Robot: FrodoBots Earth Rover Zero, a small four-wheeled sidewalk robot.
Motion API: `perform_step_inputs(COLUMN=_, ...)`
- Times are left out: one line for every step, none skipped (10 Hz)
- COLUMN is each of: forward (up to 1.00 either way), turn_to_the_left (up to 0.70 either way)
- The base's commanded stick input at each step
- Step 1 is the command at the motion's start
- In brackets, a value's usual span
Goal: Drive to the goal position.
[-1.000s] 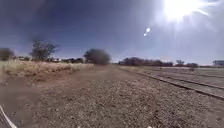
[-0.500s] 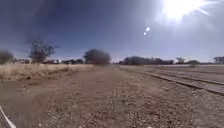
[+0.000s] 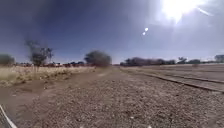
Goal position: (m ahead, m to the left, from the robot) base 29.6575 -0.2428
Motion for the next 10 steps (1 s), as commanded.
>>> perform_step_inputs(forward=0.7, turn_to_the_left=0.0)
perform_step_inputs(forward=0.7, turn_to_the_left=0.0)
perform_step_inputs(forward=0.7, turn_to_the_left=0.0)
perform_step_inputs(forward=0.7, turn_to_the_left=0.0)
perform_step_inputs(forward=0.7, turn_to_the_left=0.0)
perform_step_inputs(forward=0.7, turn_to_the_left=0.0)
perform_step_inputs(forward=0.7, turn_to_the_left=0.0)
perform_step_inputs(forward=0.7, turn_to_the_left=0.0)
perform_step_inputs(forward=0.7, turn_to_the_left=0.0)
perform_step_inputs(forward=0.7, turn_to_the_left=0.0)
